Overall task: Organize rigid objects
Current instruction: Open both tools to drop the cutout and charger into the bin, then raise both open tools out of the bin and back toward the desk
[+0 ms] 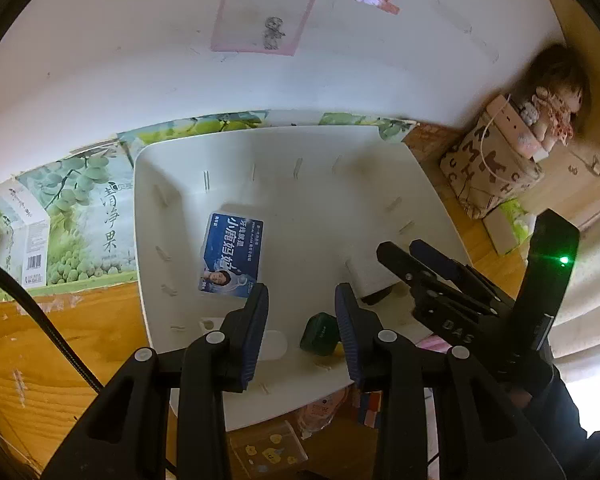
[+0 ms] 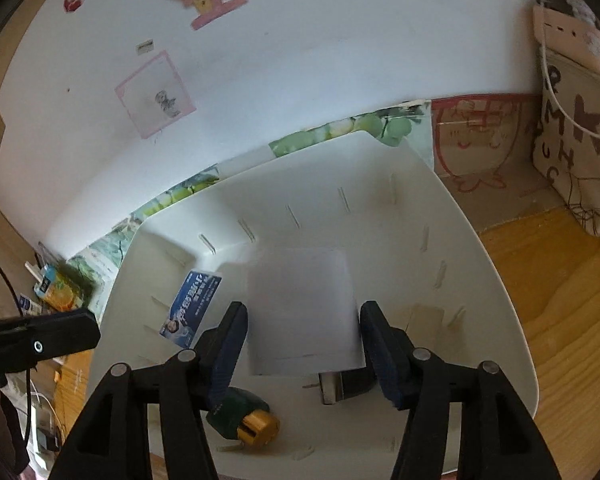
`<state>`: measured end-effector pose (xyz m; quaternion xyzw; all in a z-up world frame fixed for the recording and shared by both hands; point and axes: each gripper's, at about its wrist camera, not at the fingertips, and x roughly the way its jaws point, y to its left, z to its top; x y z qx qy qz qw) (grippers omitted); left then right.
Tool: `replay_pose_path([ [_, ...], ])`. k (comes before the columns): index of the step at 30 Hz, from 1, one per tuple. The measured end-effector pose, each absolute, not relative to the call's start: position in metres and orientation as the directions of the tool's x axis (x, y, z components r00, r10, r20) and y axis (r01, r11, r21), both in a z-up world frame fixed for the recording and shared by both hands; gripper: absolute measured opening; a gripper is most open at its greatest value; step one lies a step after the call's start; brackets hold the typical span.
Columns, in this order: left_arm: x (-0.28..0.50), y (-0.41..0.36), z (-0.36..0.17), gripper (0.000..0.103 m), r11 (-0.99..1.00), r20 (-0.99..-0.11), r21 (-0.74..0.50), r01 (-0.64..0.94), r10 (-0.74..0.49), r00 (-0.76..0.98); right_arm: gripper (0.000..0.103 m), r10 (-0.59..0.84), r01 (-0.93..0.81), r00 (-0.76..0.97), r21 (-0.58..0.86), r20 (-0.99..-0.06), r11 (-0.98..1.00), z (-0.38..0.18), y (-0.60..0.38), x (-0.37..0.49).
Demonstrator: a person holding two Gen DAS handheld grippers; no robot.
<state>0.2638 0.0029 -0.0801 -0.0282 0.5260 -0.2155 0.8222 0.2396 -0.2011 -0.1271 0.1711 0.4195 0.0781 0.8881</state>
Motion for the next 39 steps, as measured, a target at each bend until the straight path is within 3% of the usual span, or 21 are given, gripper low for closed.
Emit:
replay_pose_path([
  [6, 0.251, 0.004, -0.065, 0.040, 0.906, -0.826, -0.251, 0.342, -0.385, 0.413, 0.069, 0.293, -0.032, 0.677, 0.370, -0.675, 0.928, -0.108, -0.199, 0.232],
  [18, 0.185, 0.016, -0.013, 0.059, 0.904, -0.729, -0.212, 0.372, -0.400, 0.556, 0.081, 0.293, -0.064, 0.776, 0.392, -0.559, 0.918, -0.049, -0.206, 0.184],
  [21, 0.166, 0.021, -0.001, 0.069, 0.905, -0.698, -0.197, 0.376, -0.399, 0.595, 0.081, 0.284, -0.069, 0.805, 0.394, -0.521, 0.917, -0.034, -0.210, 0.164],
  [26, 0.134, 0.029, 0.014, 0.078, 0.912, -0.642, -0.192, 0.363, -0.397, 0.657, 0.081, 0.267, -0.061, 0.828, 0.395, -0.493, 0.917, -0.018, -0.215, 0.135],
  [39, 0.070, 0.040, 0.014, 0.082, 0.903, -0.533, -0.271, 0.335, -0.430, 0.729, 0.082, 0.206, -0.012, 0.873, 0.403, -0.443, 0.915, -0.012, -0.238, 0.055],
])
